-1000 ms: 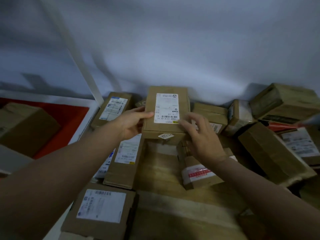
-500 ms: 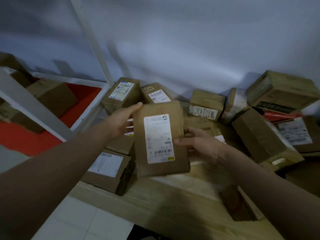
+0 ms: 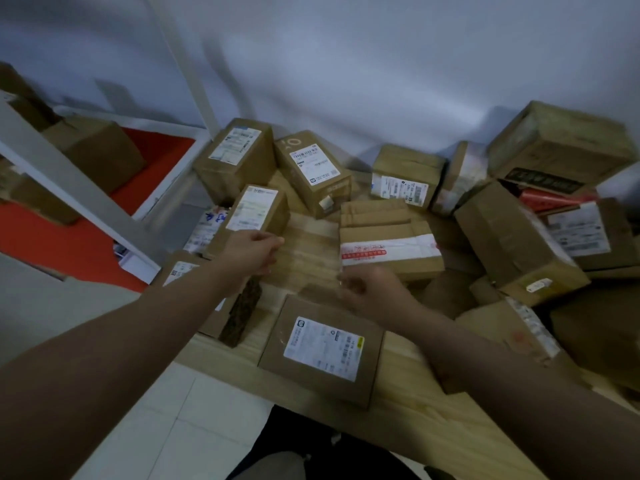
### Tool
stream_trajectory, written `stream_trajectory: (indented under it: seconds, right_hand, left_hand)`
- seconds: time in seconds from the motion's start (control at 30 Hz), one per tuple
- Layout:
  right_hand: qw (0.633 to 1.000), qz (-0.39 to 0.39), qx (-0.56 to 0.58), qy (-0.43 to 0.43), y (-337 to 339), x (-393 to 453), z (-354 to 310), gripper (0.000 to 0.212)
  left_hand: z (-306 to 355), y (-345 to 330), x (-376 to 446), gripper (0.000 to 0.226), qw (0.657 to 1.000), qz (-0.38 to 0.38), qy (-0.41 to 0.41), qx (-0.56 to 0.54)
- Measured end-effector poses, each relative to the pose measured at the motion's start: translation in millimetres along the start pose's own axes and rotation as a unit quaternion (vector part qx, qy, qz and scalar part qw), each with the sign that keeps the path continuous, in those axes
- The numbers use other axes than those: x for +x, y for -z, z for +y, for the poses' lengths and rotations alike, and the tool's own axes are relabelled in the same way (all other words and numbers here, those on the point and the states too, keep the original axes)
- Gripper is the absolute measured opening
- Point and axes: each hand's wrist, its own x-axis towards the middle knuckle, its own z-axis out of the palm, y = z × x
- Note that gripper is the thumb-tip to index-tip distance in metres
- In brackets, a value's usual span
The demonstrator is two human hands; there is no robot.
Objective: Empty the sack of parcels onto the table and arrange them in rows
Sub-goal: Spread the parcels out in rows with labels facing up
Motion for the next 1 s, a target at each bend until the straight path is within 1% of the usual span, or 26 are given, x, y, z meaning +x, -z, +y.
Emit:
stream_trajectory:
  seconds: [0.03,0.07,0.1,0.13,0.17,0.2,0.27,0.33,0.4,0.43,0.47,0.5,0.57,0.67,0.77,0.83,0.9,0.97,1.0]
  right_hand:
    - [0.998,0.052,-0.035,0.007,5.7,2.9,3.6,0.028]
    - [0.992,0.094,-0.083,-0.001,13.3,5.6,7.6,0.039]
    - [0.983,0.120,-0.133,-0.032,20.1,9.1,14.5,0.052]
    - [0.972,0.134,-0.176,-0.082,27.5,12.9,20.2,0.066]
    - [0.960,0.142,-0.193,-0.141,34.4,16.7,25.4,0.079]
    - [0.952,0.152,-0.175,-0.202,39.8,20.5,31.0,0.090]
    - [0.931,0.171,-0.072,-0.315,46.0,27.4,42.7,0.100]
    - [0.909,0.165,0.043,-0.380,47.5,31.6,54.7,0.099]
    - [0.886,0.159,0.171,-0.401,46.3,31.8,58.3,0.092]
    - [0.873,0.166,0.214,-0.406,45.0,31.6,57.7,0.086]
    - [0.863,0.172,0.236,-0.413,43.3,31.0,56.8,0.081]
    - [0.858,0.178,0.237,-0.419,41.6,30.4,55.2,0.078]
    - [0.860,0.175,0.237,-0.416,40.0,27.4,51.7,0.078]
    - [0.877,0.145,0.294,-0.351,41.4,20.2,40.7,0.070]
    - [0.892,0.123,0.332,-0.282,42.5,17.2,32.3,0.075]
    - [0.898,0.117,0.346,-0.246,45.3,17.0,25.7,0.074]
    - [0.903,0.122,0.349,-0.220,47.7,17.9,24.0,0.073]
    - [0.897,0.151,0.367,-0.194,52.5,19.5,17.7,0.069]
    - [0.888,0.164,0.387,-0.186,54.7,20.6,14.3,0.067]
  left_hand:
    - [-2.1,-1.9,1.5,0.013,1.000,-0.005,-0.006,0.019]
    - [-3.6,-3.9,2.9,0.016,0.999,-0.008,-0.010,0.041]
    - [-4.4,-6.8,4.3,0.019,0.998,-0.013,-0.014,0.060]
    - [-4.6,-10.3,5.9,0.024,0.997,-0.020,-0.016,0.074]
    - [-4.1,-14.9,7.6,0.028,0.996,-0.032,-0.020,0.086]
    - [-2.9,-20.6,9.4,0.032,0.994,-0.045,-0.023,0.095]
    - [1.3,-35.3,12.5,0.039,0.991,-0.079,-0.026,0.103]
    - [5.6,-52.5,16.1,0.044,0.988,-0.122,-0.010,0.092]
    - [8.2,-67.8,21.7,0.042,0.983,-0.164,0.017,0.078]
    - [10.3,-73.8,23.2,0.038,0.980,-0.184,0.031,0.072]
    - [11.2,-77.7,25.9,0.041,0.977,-0.198,0.039,0.070]
    - [11.0,-80.4,29.8,0.045,0.974,-0.210,0.041,0.072]
    - [12.1,-79.8,36.6,0.049,0.974,-0.211,0.024,0.082]
    - [17.5,-68.2,43.2,0.047,0.983,-0.173,-0.006,0.062]
    - [21.6,-55.1,41.9,0.051,0.990,-0.122,-0.052,0.049]
    - [23.1,-46.4,38.2,0.046,0.993,-0.095,-0.069,0.023]
    - [25.0,-36.7,34.7,0.040,0.995,-0.069,-0.070,-0.011]
    - [26.4,-28.5,30.4,0.050,0.996,-0.050,-0.060,-0.038]
    - [27.0,-26.8,28.3,0.056,0.996,-0.047,-0.056,-0.053]
